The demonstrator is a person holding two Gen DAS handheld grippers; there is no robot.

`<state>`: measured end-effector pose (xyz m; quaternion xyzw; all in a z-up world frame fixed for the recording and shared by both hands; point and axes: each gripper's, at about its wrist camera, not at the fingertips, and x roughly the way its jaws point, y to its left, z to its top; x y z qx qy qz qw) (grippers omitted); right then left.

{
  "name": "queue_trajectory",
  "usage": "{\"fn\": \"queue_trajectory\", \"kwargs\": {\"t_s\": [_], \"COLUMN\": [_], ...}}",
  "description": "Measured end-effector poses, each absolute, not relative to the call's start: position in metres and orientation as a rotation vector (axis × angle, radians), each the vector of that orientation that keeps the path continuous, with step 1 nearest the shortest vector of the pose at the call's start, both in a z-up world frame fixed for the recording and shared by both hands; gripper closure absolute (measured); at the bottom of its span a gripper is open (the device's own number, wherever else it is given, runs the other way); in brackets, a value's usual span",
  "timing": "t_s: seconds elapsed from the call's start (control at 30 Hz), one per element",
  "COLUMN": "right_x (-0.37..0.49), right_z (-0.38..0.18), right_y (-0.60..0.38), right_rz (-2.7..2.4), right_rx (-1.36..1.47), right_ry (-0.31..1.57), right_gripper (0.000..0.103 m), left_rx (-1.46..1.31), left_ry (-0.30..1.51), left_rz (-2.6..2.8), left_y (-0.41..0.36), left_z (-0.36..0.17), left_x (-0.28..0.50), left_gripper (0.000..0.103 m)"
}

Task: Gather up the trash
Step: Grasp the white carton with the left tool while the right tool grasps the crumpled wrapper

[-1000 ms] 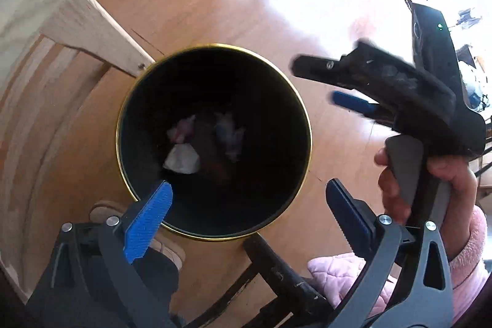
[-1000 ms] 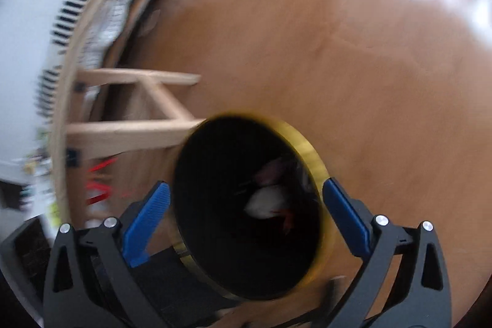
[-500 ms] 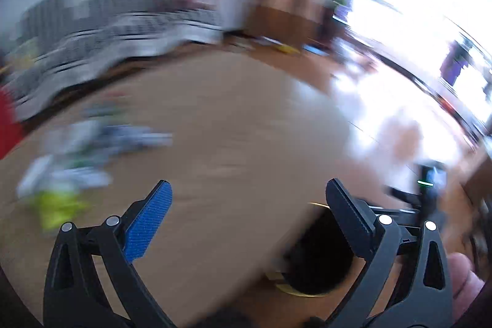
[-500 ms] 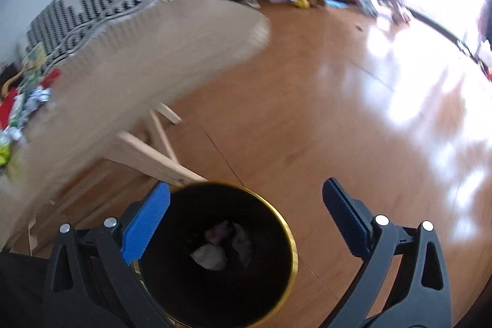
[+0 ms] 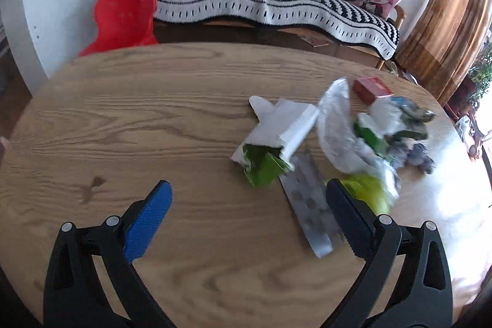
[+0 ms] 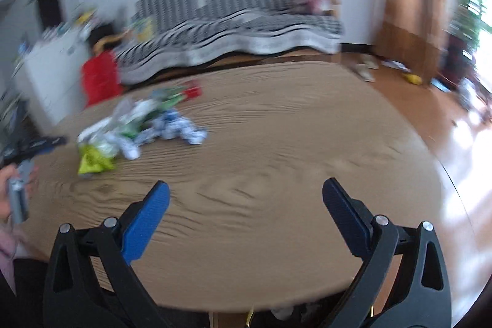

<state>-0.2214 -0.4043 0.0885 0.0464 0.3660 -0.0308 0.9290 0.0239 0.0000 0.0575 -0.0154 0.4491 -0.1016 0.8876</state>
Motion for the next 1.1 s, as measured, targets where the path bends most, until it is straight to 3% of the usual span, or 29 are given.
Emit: {"fn": "queue_trajectory", "kwargs": {"t_s": [0.13, 0.53, 1.1], "right_x": [-0.155, -0.006, 0.011], "right_z": [0.069, 0.008, -0.005], "right_y": [-0.379, -0.343, -0.336], "right_rz": [0.013, 0.258, 0.278], "right_rx": [-0.061, -0.152, -0.162], "right_ry": [0.839, 1.021, 0.989], "right_gripper": [0.007, 0.007, 0.005], "left_rx": [0.036, 0.108, 0.164], "left_ry": [0.932, 0.94, 0.971], "left_rz": [-0.244, -0.207, -0.105], "left_y": [-0.013, -0.032, -0.022], "left_z": [0.035, 0.02, 0.008], "left_x": [0.042, 0.1, 0.116], "left_gripper": [0.006, 0.006, 0.006]}}
